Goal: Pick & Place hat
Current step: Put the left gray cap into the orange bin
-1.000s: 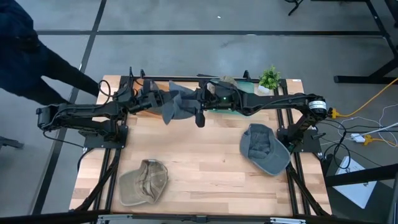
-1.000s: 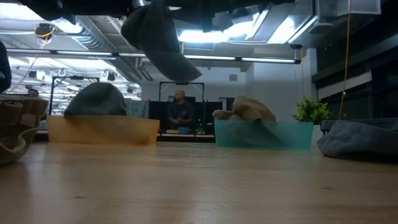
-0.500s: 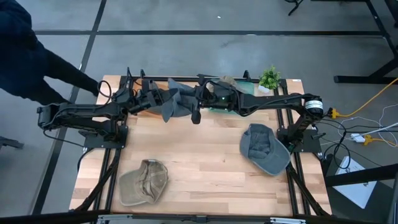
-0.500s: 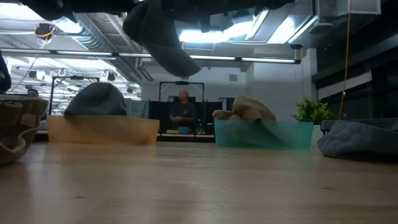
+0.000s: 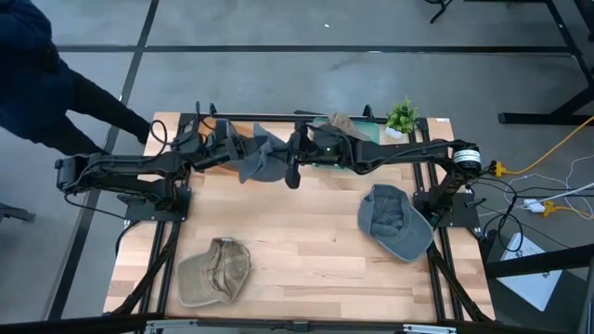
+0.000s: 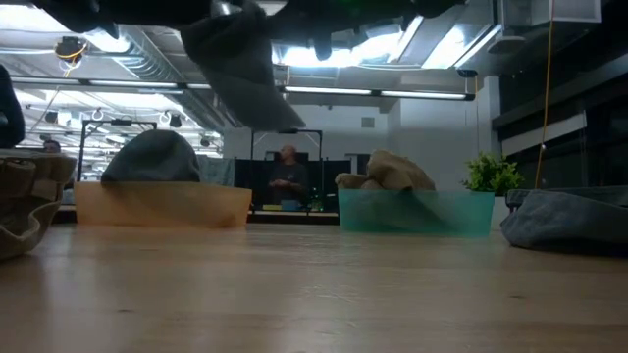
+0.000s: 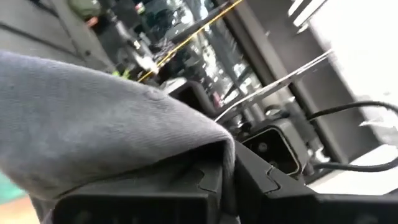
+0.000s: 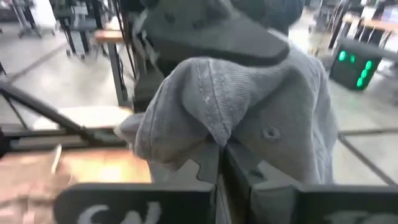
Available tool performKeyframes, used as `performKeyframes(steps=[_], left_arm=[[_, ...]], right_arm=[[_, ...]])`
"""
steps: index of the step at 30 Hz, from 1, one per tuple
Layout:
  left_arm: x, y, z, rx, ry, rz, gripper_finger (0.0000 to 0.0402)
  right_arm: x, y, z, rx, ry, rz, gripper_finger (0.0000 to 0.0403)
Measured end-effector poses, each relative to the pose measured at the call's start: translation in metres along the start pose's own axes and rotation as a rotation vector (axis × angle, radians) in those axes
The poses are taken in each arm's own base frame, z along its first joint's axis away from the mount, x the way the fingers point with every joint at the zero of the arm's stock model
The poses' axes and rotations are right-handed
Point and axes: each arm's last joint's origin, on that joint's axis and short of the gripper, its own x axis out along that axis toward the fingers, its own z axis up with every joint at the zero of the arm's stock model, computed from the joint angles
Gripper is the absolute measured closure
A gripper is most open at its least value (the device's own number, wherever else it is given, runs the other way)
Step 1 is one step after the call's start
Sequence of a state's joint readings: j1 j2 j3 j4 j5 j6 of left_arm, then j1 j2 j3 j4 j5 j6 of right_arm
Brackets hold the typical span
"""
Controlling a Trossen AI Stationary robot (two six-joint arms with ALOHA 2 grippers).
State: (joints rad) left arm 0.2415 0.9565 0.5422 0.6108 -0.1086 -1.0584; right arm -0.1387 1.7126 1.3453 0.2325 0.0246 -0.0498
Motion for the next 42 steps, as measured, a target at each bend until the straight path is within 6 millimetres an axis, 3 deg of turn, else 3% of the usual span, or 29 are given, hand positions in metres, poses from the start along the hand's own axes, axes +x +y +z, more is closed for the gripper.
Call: performKeyframes(steps=[9, 16, 22, 31, 42], left_arm=[[-0.017, 0.010, 0.016, 0.042, 0.095, 0.113, 0.0320], [-0.029, 0.010, 0.020, 0.043, 0.111, 0.166, 0.0271], [-0.022, 0.011, 0.001, 0.018, 0.193, 0.177, 0.0261], [-0.009, 0.024, -0.021, -0.095, 0.136, 0.315, 0.0251], [0.006, 0.024, -0.028, -0.045, 0.144, 0.212, 0.0178]], right_arm=[[-0.016, -0.009, -0.002, -0.010, 0.158, -0.047, 0.0399], [-0.019, -0.026, -0.008, 0.100, 0.224, -0.099, 0.0399], [-0.020, -0.029, -0.007, 0.106, 0.215, -0.106, 0.0399], [-0.021, -0.029, -0.013, 0.103, 0.278, -0.101, 0.0397], [-0.023, -0.029, -0.018, 0.132, 0.333, -0.129, 0.0396]])
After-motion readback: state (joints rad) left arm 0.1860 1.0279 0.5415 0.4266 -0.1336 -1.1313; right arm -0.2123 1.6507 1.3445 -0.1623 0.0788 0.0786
